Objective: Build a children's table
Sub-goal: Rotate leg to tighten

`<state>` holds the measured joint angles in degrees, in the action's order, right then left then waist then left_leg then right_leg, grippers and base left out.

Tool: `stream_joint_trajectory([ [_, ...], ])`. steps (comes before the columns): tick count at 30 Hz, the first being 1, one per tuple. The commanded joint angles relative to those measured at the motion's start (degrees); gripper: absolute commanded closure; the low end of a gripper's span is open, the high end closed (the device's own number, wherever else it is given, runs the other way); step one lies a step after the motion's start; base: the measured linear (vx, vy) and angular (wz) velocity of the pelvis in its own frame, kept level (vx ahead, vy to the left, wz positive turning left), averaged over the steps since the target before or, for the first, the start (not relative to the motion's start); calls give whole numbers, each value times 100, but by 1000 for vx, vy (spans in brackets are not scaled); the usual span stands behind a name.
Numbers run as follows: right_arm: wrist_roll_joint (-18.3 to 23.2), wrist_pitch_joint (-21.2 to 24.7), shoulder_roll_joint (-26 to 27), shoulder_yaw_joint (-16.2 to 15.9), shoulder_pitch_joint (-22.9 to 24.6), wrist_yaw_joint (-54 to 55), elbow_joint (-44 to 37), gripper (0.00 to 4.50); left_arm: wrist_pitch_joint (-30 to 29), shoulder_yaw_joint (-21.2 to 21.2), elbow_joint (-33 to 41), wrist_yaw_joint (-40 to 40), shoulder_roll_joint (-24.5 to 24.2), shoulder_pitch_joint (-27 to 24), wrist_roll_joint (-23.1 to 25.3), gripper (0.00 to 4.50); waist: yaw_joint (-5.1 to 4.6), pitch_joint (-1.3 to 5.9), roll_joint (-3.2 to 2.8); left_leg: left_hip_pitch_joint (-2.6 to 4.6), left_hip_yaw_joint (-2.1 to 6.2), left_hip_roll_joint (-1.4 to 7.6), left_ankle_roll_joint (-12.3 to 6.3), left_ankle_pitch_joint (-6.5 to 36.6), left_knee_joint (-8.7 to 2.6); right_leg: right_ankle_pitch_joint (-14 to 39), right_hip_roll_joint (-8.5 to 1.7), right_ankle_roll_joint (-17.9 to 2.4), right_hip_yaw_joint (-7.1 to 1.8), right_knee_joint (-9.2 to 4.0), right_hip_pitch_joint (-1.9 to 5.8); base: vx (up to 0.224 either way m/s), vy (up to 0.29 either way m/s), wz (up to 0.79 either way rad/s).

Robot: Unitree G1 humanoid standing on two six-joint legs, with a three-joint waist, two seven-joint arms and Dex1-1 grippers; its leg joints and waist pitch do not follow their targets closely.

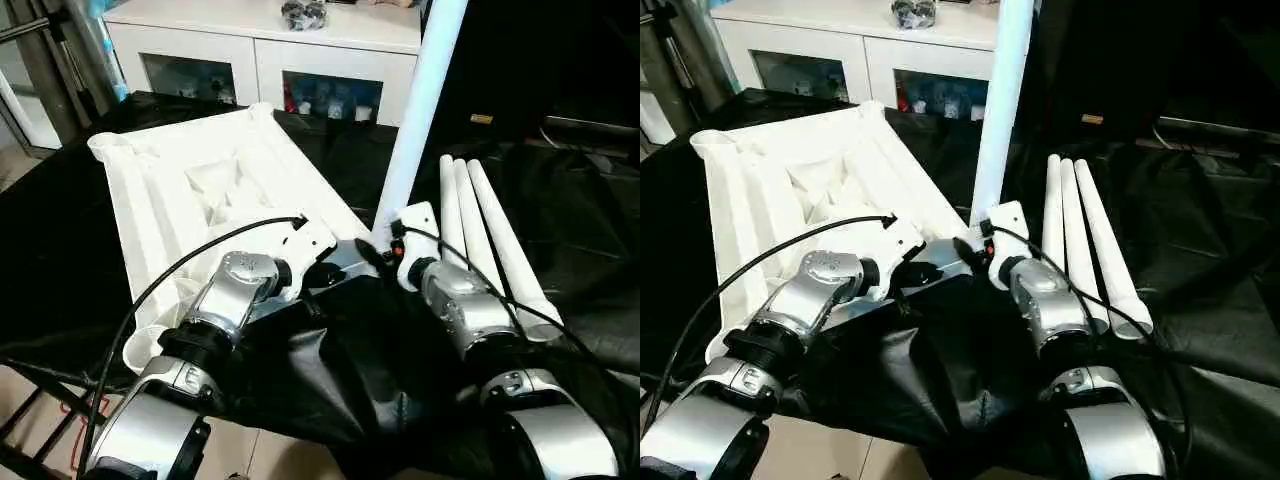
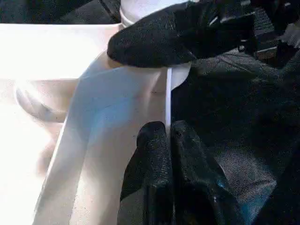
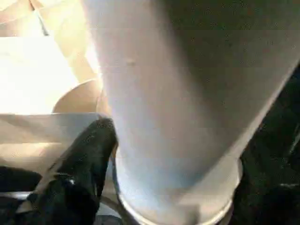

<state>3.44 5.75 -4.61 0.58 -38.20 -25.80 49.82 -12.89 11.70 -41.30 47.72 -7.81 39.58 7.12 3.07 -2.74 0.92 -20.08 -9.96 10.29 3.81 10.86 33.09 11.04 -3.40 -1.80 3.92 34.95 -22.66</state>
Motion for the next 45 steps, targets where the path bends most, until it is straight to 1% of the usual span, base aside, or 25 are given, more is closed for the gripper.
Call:
stream_joint_trajectory([
  [1,-17,96,331,-468,151,-694,159,84,255,146,186,162,179,90,-193,450,13,303,32,-20,91,287,-330,1063,-366,1641,-539,-1041,-317,-525,289,0,0,0],
  [3,39,-10,241,-511,209,-1031,38,84,301,165,233,324,108,51,-210,450,9,310,34,-25,88,288,-358,997,-360,1517,-540,-1062,-322,-513,295,0,0,0],
  [4,104,-60,148,-556,283,-1351,-116,84,350,186,267,479,33,21,-226,450,19,332,43,-39,80,289,-446,842,-338,1163,-537,-1136,-331,-471,319,0,0,0],
  [5,190,-107,26,-621,380,-1754,-317,84,388,209,300,673,-61,-11,-249,450,19,332,43,-39,80,289,-446,842,-338,1163,-537,-1136,-331,-471,319,0,0,0],
  [6,306,-91,-141,-709,519,-2272,-600,84,463,237,322,910,-187,-38,-273,450,25,338,48,-56,73,292,-601,684,-327,743,-529,-1230,-328,-433,333,0,0,0],
  [10,448,42,-498,-917,803,-3174,-1110,84,685,270,340,1456,-421,-82,-372,450,60,343,27,-44,66,311,-729,560,-312,421,-517,-1380,-309,-398,329,0,0,0],
  [12,459,107,-750,-1073,965,-3674,-1350,84,857,334,292,1804,-578,-96,-374,450,92,325,14,-37,60,328,-691,707,-322,579,-501,-1367,-296,-413,325,0,0,0],
  [14,469,157,-820,-1074,1001,-3802,-1397,84,903,362,239,1882,-641,-82,-344,450,95,320,17,-26,58,337,-610,839,-329,784,-516,-1350,-299,-423,311,0,0,0],
  [16,519,270,-900,-1052,1056,-3959,-1510,108,952,371,158,1988,-720,-54,-332,450,107,314,17,-13,57,329,-515,927,-333,1048,-519,-1302,-305,-452,298,0,0,0],
  [18,531,306,-923,-1045,1086,-4017,-1578,119,971,367,136,2065,-761,-48,-333,450,133,316,19,-7,59,333,-480,904,-334,1097,-526,-1270,-312,-456,297,0,0,0],
  [23,554,429,-929,-1058,1139,-4055,-1728,159,1055,355,65,2167,-801,-23,-341,450,168,332,11,-16,65,333,-448,745,-333,830,-523,-1273,-314,-422,310,0,0,0],
  [28,560,557,-855,-1087,1187,-4078,-1805,167,1074,347,53,2171,-797,-36,-352,450,190,332,12,-12,63,330,-431,759,-334,849,-526,-1281,-307,-424,307,0,0,0],
  [29,548,569,-834,-1081,1187,-4055,-1802,168,1068,341,48,2148,-789,-39,-353,450,190,330,26,-13,61,329,-428,764,-333,871,-527,-1274,-307,-428,307,0,0,0],
  [30,539,574,-818,-1071,1183,-4026,-1784,168,1057,334,49,2116,-779,-41,-350,450,194,331,20,-14,63,329,-424,763,-333,886,-534,-1273,-308,-426,310,0,0,0],
  [33,255,562,-597,-907,1005,-3128,-1344,170,816,219,32,1604,-613,-2,-304,450,169,313,15,3,68,331,-351,864,-349,1096,-539,-1246,-312,-446,284,0,0,0],
  [34,82,499,-479,-811,869,-2501,-1026,170,730,184,9,1351,-533,31,-264,450,136,287,15,8,78,315,-277,1020,-370,1407,-539,-1198,-309,-485,274,0,0,0],
  [35,-16,454,-413,-757,790,-2137,-841,171,692,168,-10,1214,-486,50,-244,450,89,274,12,23,96,306,-146,1202,-386,1879,-555,-1107,-304,-525,260,0,0,0],
  [36,-67,463,-353,-693,712,-1827,-670,171,656,152,-22,1089,-440,67,-229,450,57,266,20,24,112,292,-87,1323,-389,2252,-558,-981,-303,-567,264,0,0,0],
  [37,-106,459,-224,-561,560,-1300,-343,171,553,118,-34,864,-320,100,-221,450,32,269,11,29,116,302,-47,1343,-392,2319,-563,-970,-310,-563,250,0,0,0],
  [38,-95,447,-173,-509,507,-1150,-237,171,510,107,-40,782,-268,116,-219,450,-12,272,7,28,123,296,-19,1409,-392,2430,-558,-930,-307,-582,245,0,0,0],
  [41,-18,380,171,-260,205,-310,239,172,248,30,-46,186,108,206,-199,450,-30,280,11,40,109,294,-104,1419,-380,2252,-535,-944,-324,-587,226,0,0,0],
  [42,-35,339,271,-213,111,-39,377,172,155,6,-40,2,232,230,-203,450,-33,294,-2,41,102,305,-91,1318,-378,1993,-537,-1032,-336,-551,221,0,0,0],
  [43,-81,271,342,-192,31,221,500,172,98,9,-22,-93,319,235,-206,450,-43,288,3,23,106,300,-87,1283,-384,1927,-533,-1055,-331,-546,230,0,0,0],
  [44,-81,271,342,-192,31,221,500,172,98,9,-22,-93,319,235,-206,450,-21,310,5,19,91,285,-146,1138,-363,1626,-530,-1103,-328,-528,254,0,0,0],
  [45,-150,119,409,-172,-76,455,703,172,43,20,12,-191,396,230,-187,450,-23,307,7,7,84,280,-187,1112,-359,1544,-526,-1114,-330,-524,261,0,0,0],
])
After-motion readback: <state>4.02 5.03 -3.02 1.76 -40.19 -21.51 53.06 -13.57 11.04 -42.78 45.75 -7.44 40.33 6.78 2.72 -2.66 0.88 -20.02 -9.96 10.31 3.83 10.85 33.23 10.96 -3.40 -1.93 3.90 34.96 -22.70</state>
